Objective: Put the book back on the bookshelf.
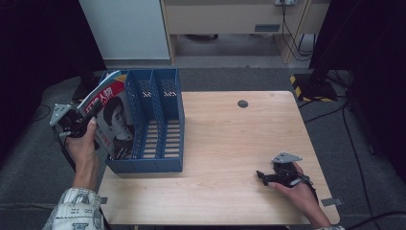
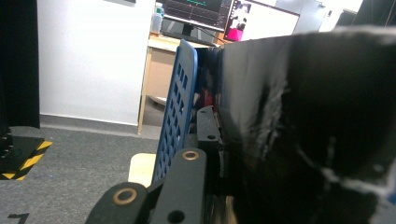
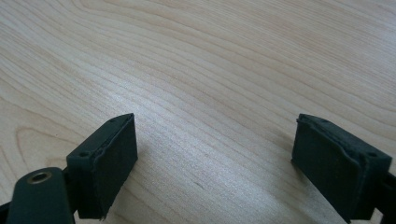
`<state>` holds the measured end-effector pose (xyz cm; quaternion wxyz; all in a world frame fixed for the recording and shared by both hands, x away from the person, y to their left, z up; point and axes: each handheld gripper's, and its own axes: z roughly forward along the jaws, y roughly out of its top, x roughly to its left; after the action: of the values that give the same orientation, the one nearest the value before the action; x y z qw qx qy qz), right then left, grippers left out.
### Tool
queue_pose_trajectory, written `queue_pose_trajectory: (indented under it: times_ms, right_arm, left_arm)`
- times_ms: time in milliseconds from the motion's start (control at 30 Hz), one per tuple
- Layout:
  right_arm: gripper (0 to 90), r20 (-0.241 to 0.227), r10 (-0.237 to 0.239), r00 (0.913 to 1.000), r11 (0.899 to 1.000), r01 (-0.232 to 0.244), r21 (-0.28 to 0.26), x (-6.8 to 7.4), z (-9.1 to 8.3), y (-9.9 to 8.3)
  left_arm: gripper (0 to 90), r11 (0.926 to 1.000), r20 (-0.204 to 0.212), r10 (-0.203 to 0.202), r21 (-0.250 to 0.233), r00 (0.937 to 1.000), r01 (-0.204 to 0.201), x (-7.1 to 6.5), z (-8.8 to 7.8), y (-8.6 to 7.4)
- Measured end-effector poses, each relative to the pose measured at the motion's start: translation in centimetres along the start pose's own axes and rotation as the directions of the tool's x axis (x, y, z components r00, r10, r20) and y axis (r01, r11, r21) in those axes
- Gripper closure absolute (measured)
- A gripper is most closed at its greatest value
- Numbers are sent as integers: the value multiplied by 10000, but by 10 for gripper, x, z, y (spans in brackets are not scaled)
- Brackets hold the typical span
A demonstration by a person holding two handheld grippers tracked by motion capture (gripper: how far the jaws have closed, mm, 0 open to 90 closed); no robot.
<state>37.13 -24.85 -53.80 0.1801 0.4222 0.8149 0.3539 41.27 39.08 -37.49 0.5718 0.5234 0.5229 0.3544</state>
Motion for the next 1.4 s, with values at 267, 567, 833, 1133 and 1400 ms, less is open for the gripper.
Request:
queue_pose_trajectory:
  times_ms: [267, 567, 833, 1133, 1400]
  right_arm:
    - [143, -4, -42, 10000, 10000, 42, 1, 0, 0, 0]
    - [143, 0, 0, 10000, 10000, 0, -2, 0, 0, 0]
    - [143, -2, 1, 10000, 10000, -1, 1, 0, 0, 0]
    - [143, -5, 4, 10000, 10000, -4, 3, 0, 0, 0]
    - [143, -1, -17, 10000, 10000, 17, -3, 0, 0, 0]
  left_arm:
    - [858, 10000, -127, -73, 49, 9999, 74, 4, -1, -2]
    - [856, 9997, -212, -162, 152, 9996, 165, 6, -1, -6]
    - [853, 9994, -219, -197, 287, 9996, 203, 7, 0, -9]
    - [846, 9982, -281, -273, 527, 9992, 287, 7, 0, -12]
    - [835, 9972, -331, -323, 662, 9989, 344, 6, 0, -12]
